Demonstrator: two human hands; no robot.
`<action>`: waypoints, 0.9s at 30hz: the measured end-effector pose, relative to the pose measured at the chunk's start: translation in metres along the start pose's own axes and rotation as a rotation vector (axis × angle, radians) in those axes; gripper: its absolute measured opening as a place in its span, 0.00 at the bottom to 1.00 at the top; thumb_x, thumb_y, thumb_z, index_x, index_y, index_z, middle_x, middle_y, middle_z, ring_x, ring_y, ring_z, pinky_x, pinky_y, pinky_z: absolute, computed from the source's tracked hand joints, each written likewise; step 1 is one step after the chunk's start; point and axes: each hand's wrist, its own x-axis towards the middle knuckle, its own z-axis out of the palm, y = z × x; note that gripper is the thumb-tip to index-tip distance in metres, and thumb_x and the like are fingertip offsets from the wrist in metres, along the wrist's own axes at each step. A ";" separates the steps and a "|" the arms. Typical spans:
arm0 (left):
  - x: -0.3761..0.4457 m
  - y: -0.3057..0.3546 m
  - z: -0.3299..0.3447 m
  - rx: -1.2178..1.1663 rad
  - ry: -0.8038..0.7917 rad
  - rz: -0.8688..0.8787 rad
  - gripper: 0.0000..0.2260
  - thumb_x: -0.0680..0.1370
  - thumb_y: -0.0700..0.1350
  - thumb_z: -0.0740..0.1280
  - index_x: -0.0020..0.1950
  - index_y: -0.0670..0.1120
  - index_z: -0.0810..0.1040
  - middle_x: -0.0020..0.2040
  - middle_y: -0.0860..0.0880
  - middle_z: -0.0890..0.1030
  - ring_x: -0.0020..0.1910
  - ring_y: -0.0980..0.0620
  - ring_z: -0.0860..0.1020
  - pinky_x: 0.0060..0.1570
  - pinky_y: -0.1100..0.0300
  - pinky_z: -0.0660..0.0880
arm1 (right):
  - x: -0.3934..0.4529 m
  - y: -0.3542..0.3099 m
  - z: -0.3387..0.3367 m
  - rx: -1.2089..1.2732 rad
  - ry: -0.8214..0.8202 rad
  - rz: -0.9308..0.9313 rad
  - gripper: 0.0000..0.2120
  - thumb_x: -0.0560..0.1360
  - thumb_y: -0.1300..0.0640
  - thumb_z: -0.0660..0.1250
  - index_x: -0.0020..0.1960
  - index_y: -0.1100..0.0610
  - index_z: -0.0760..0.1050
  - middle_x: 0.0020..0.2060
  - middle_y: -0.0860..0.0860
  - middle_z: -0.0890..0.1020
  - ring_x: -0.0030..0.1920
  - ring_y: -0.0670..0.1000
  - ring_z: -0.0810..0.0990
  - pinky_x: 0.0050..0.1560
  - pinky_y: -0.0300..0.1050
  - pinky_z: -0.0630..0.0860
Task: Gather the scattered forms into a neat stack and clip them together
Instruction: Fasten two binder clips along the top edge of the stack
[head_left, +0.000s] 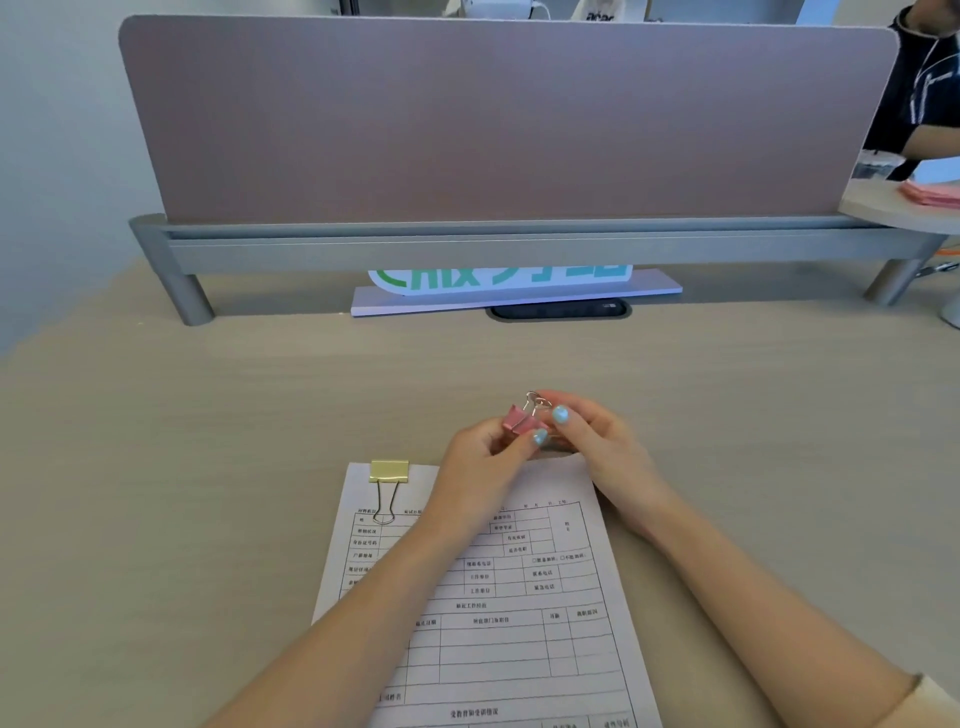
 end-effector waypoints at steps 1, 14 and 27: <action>0.000 0.000 0.000 0.012 -0.018 0.004 0.06 0.74 0.44 0.67 0.39 0.52 0.82 0.34 0.56 0.83 0.36 0.63 0.79 0.39 0.72 0.72 | 0.000 0.000 -0.001 0.005 -0.001 0.010 0.06 0.75 0.55 0.65 0.49 0.49 0.79 0.41 0.44 0.86 0.43 0.43 0.84 0.49 0.35 0.77; 0.002 -0.008 -0.003 1.001 -0.017 0.120 0.10 0.79 0.43 0.56 0.55 0.42 0.72 0.56 0.44 0.75 0.57 0.44 0.70 0.55 0.53 0.68 | 0.013 -0.003 -0.016 0.215 0.004 0.250 0.07 0.76 0.56 0.63 0.49 0.58 0.76 0.37 0.48 0.86 0.42 0.46 0.83 0.50 0.39 0.78; 0.013 0.013 -0.031 0.856 -0.502 -0.161 0.16 0.78 0.46 0.55 0.31 0.47 0.62 0.30 0.50 0.65 0.31 0.50 0.65 0.33 0.57 0.61 | 0.013 -0.003 -0.008 0.000 -0.044 0.292 0.09 0.75 0.53 0.65 0.39 0.57 0.76 0.35 0.52 0.81 0.37 0.51 0.80 0.46 0.45 0.76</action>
